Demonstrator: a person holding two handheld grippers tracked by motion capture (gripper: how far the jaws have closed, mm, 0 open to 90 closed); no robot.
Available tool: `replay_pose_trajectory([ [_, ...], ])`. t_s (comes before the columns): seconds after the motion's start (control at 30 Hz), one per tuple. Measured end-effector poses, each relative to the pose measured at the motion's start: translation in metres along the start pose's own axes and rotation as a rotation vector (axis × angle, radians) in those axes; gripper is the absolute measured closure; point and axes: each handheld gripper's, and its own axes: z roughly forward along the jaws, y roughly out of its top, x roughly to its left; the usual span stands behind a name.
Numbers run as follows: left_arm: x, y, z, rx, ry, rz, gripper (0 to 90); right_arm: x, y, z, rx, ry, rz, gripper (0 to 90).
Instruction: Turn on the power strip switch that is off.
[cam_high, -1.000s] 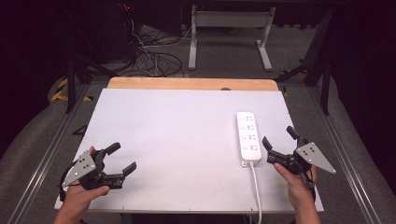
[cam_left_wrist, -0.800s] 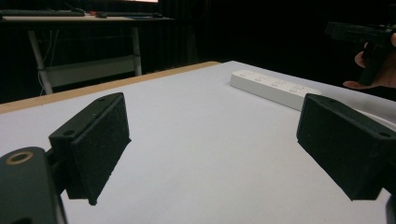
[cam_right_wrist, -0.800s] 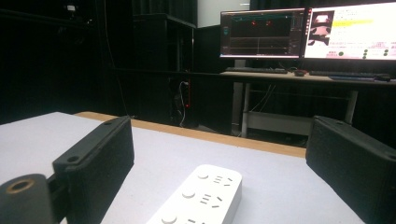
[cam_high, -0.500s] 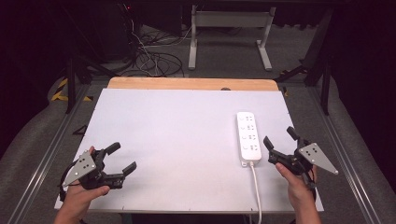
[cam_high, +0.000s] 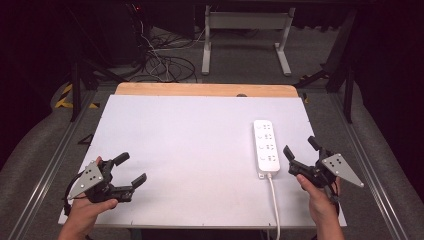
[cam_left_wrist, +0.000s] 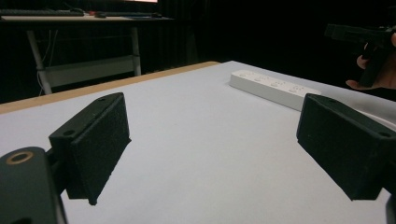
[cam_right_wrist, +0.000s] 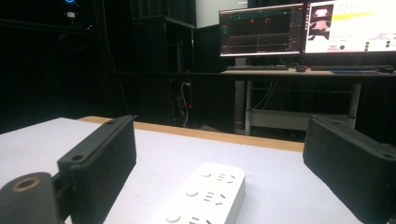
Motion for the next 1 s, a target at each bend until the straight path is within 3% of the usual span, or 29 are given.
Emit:
replay_pose_trajectory([
  [1.0, 0.001, 0.0001, 0.0017, 0.0, -0.001, 0.0, 10.2, -0.0032, -0.0002, -0.0032, 0.003, 0.001, 0.003, 10.7],
])
